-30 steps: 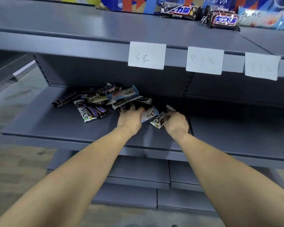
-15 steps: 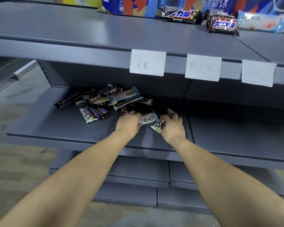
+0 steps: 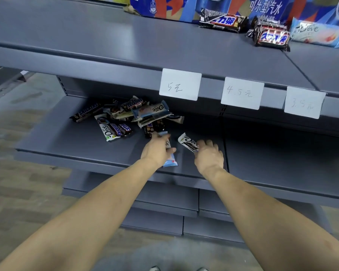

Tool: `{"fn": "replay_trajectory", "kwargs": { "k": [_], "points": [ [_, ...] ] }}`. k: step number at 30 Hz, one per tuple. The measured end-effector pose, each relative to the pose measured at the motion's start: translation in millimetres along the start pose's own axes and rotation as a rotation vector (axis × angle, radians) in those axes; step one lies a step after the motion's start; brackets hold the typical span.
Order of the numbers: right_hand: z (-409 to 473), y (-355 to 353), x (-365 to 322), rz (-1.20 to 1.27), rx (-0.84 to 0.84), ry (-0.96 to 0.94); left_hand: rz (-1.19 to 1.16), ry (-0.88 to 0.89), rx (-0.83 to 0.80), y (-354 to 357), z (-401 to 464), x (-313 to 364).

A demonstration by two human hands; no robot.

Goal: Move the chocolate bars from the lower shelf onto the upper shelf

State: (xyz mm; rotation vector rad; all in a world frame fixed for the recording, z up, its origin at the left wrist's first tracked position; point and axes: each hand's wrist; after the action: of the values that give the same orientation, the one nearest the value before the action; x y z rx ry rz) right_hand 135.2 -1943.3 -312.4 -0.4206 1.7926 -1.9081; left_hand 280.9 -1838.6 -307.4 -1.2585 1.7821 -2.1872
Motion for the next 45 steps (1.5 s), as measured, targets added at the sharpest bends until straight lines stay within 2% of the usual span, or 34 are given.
{"fn": "replay_trajectory", "kwargs": {
  "k": [3,7,9,13,18,29,38,45],
  "points": [
    [-1.7,-0.8,7.0,-0.046,-0.015,0.038,-0.057,0.167,0.003,8.3,-3.0,6.3],
    [0.0,-1.6,20.9,-0.047,-0.017,0.063,0.355,0.249,-0.03,5.9,-0.5,10.1],
    [1.8,-2.4,23.7,-0.046,-0.036,0.033,0.435,0.267,-0.092,4.2,3.2,9.1],
    [4.2,-5.8,25.7,-0.065,-0.057,-0.002,0.482,0.316,-0.073,4.7,10.6,13.2],
    [3.3,-14.8,33.1,-0.052,-0.046,-0.024,0.41,0.231,-0.019,2.7,8.7,14.4],
    [-5.5,-39.4,48.7,-0.086,0.063,-0.133,0.498,0.325,0.126,-20.1,0.8,5.4],
    [-37.1,-34.8,74.2,-0.068,0.095,-0.106,0.584,0.377,0.127,-10.6,-22.8,6.4],
    [-64.0,-53.3,103.2,-0.03,0.155,-0.146,0.65,0.408,0.143,-12.0,-54.7,47.2]
  ]
}}
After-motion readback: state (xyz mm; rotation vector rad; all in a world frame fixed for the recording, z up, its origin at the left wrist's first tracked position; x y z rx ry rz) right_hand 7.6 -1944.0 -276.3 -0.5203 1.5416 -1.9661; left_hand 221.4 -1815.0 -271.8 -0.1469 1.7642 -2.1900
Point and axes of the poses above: each hand's wrist, its own z-axis towards the middle knuckle, its own y-axis out of the palm, x = y × z, and after that the axes turned 6 degrees about x, right-handed
